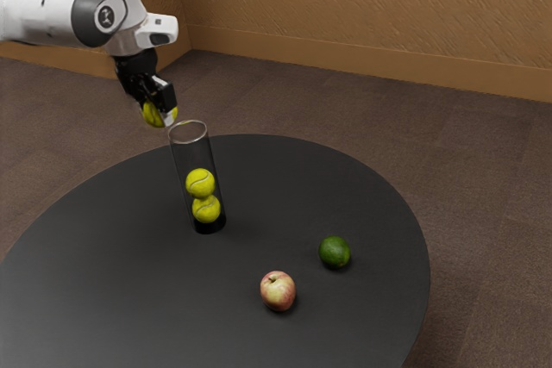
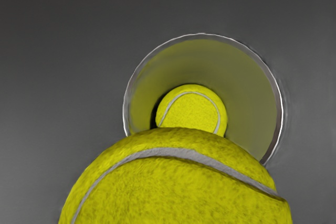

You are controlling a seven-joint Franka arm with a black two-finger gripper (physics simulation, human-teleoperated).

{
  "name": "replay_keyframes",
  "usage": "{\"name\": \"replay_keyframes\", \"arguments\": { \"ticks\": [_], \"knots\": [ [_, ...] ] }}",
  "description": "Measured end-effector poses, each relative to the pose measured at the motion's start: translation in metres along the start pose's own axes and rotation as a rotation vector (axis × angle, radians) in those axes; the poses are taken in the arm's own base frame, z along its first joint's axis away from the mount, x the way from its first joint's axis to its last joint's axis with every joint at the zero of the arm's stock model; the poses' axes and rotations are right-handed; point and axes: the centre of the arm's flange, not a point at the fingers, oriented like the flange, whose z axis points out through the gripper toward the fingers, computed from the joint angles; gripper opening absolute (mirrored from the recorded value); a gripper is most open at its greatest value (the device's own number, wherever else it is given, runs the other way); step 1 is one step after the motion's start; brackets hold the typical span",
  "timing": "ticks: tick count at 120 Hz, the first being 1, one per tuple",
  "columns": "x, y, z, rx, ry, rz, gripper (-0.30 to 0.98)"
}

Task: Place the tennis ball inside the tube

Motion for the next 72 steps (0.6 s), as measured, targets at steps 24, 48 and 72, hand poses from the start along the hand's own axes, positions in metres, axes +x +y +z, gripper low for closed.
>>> {"name": "replay_keyframes", "arguments": {
  "ticks": [24, 48, 72],
  "knots": [
    [0.008, 0.023, 0.005, -0.008, -0.013, 0.033, 0.37],
    [0.013, 0.038, 0.012, -0.011, -0.024, 0.050, 0.37],
    [0.015, 0.038, 0.022, -0.011, -0.040, 0.041, 0.37]
  ]
}}
